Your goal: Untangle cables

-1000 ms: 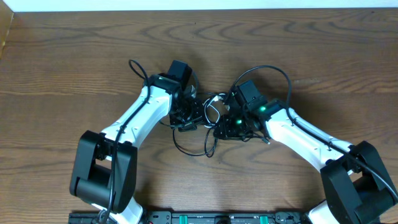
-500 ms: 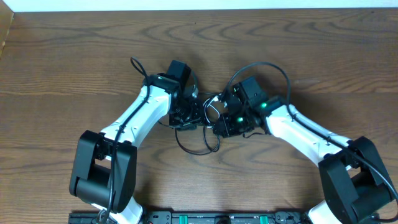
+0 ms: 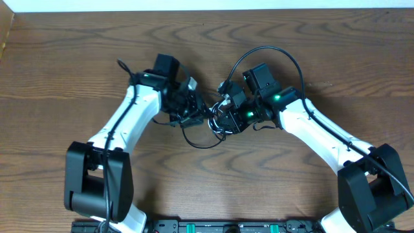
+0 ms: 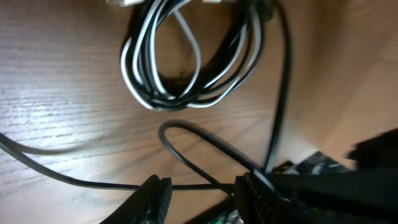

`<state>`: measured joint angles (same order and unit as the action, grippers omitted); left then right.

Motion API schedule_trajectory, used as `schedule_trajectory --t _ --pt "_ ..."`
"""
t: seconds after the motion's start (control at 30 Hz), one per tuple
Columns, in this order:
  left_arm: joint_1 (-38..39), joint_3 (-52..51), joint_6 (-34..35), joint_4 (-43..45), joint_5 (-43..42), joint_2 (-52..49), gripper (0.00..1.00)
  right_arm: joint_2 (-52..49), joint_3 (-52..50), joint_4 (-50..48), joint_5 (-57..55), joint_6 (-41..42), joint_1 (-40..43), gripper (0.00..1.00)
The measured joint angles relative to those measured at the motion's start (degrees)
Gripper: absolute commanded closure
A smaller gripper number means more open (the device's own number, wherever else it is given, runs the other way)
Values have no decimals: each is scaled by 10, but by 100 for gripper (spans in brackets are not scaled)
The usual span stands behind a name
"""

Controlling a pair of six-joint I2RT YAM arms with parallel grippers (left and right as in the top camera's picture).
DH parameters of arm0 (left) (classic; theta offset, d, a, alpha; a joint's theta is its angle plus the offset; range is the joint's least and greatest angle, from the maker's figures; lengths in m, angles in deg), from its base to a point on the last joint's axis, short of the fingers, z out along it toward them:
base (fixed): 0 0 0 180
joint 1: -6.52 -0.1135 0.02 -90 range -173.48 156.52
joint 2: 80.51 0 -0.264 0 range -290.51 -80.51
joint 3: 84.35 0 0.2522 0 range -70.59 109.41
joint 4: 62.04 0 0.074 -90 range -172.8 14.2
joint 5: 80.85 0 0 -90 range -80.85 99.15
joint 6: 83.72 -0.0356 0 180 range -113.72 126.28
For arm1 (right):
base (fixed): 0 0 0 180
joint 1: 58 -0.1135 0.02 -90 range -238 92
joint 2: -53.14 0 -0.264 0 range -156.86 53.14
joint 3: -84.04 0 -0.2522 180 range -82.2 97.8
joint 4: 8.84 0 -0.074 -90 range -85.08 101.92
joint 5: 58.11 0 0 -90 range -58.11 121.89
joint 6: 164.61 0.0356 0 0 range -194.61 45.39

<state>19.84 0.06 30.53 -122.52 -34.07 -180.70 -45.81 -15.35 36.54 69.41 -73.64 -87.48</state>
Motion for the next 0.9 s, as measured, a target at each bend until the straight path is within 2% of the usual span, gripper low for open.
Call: schedule_trajectory --t 0.27,0.57,0.9 --pt "-56 0 38 19 -40 0 59 0 0 -3 3 -6 1 99" --pt "-21 1 200 44 -17 0 62 0 0 -10 17 -9 1 99" --pt "-9 1 253 41 31 0 62 0 0 -18 34 -19 1 99"
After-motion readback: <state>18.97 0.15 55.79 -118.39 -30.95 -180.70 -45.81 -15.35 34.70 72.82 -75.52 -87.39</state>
